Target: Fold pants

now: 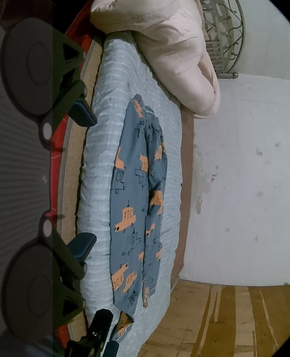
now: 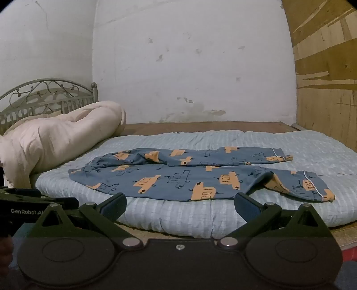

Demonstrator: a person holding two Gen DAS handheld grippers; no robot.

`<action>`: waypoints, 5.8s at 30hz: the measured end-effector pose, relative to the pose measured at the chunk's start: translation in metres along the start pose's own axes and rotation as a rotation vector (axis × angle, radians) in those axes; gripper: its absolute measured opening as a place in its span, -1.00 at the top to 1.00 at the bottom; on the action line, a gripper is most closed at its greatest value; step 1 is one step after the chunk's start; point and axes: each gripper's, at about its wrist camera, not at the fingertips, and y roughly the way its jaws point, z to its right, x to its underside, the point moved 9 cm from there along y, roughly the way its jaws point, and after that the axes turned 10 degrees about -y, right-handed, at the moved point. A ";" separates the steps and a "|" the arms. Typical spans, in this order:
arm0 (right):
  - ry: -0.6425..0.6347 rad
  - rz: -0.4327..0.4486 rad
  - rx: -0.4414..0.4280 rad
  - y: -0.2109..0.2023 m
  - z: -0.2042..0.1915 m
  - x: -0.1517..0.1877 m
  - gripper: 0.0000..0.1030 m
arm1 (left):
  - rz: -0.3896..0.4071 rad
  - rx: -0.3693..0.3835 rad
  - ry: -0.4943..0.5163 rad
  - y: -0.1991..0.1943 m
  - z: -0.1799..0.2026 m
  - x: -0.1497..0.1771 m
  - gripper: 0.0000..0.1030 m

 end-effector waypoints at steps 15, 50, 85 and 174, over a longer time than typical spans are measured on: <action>0.005 -0.001 0.019 0.000 0.002 0.001 -0.99 | 0.002 0.007 -0.001 -0.006 -0.001 -0.006 -0.99; -0.006 0.000 0.018 0.000 -0.001 0.002 -0.99 | -0.008 0.002 0.014 -0.001 0.004 0.004 -0.99; -0.008 -0.002 0.017 -0.001 -0.002 0.002 -0.99 | -0.021 0.007 0.012 0.001 0.002 0.010 -0.99; -0.308 -0.468 -0.603 0.467 0.103 -0.068 0.25 | -0.580 0.296 0.157 0.439 -0.085 -0.180 0.25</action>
